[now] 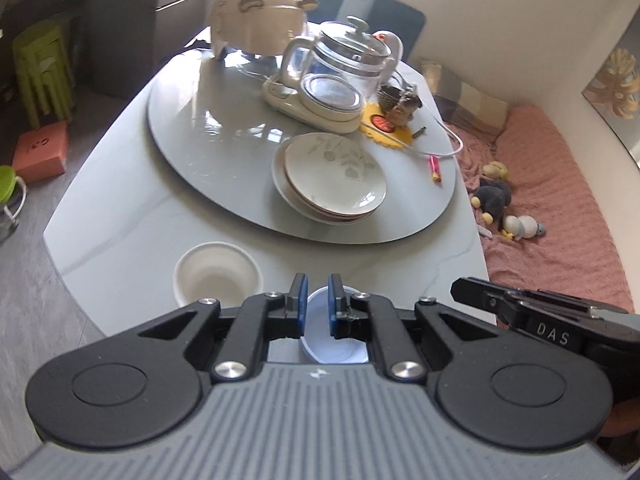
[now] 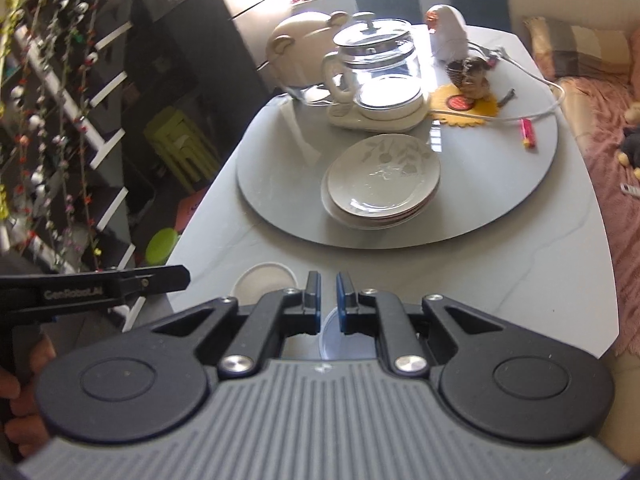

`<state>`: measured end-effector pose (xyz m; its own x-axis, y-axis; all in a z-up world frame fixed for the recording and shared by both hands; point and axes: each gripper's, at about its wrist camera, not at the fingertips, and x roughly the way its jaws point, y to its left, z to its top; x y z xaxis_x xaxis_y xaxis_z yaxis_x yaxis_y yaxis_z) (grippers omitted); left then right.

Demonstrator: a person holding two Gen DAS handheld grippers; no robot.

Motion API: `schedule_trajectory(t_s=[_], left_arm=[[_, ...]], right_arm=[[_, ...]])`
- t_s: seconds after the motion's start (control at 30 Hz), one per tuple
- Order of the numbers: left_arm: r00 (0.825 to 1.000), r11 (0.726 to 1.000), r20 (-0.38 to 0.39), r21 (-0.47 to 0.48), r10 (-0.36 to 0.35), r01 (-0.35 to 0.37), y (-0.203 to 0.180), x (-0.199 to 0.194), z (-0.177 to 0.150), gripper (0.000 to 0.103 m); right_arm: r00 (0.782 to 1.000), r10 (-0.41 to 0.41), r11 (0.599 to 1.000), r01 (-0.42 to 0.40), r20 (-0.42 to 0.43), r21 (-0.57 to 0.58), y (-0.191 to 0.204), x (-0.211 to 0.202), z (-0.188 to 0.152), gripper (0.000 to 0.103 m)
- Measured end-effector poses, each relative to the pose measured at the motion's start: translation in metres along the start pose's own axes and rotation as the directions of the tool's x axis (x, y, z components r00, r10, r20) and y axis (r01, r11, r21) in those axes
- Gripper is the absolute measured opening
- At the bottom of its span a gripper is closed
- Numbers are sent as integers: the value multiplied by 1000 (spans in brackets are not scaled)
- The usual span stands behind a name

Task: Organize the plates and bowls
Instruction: 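Lower the held bowl into the other white plastic bowl, then open both grippers and move them to the white ceramic bowl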

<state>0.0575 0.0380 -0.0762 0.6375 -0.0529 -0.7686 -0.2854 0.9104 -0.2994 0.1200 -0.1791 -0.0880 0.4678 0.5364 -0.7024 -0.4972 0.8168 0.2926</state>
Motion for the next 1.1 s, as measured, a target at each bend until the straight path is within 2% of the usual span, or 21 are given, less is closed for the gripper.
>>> schedule_trajectory(t_s=[0.27,0.33,0.43,0.5,0.7,0.73,0.8,0.83,0.87,1.0,1.1], left_arm=[[999,993,-22,-105,49,-51,9,2,-19,10],[998,994,-33,-99,50,-53,8,7,-20,10],[998,996,-55,-74,36,-40,8,17,-18,10],[998,998,-59,-55,24,-27,10,22,-12,10],[999,999,-38,-46,4,-6,33,36,17,10],[999,999,-36,-43,1,-2,38,37,22,12],[999,999,-30,-39,-12,11,50,41,31,22],[999,999,-30,-37,-16,15,57,44,35,32],[999,999,-29,-33,-17,16,63,46,39,37],[999,1000,-52,-5,3,-3,91,62,50,42],[997,1000,-78,-12,-8,8,114,74,56,44]], right_arm=[[998,47,998,-49,-53,-46,0,1,-17,12],[997,63,996,-66,-54,-60,3,-2,-21,12],[998,37,995,-40,-42,-92,8,-3,-24,12],[999,30,997,-34,-45,-73,8,2,-22,12],[997,-69,997,69,27,-14,11,14,-4,12],[997,-78,997,78,26,1,11,18,-1,12],[995,-97,995,96,38,15,14,27,6,12],[993,-110,994,110,36,15,17,32,8,12],[992,-124,992,124,34,11,20,37,10,12],[971,-224,975,224,84,12,34,53,21,12],[969,-237,971,235,70,45,37,67,30,12]])
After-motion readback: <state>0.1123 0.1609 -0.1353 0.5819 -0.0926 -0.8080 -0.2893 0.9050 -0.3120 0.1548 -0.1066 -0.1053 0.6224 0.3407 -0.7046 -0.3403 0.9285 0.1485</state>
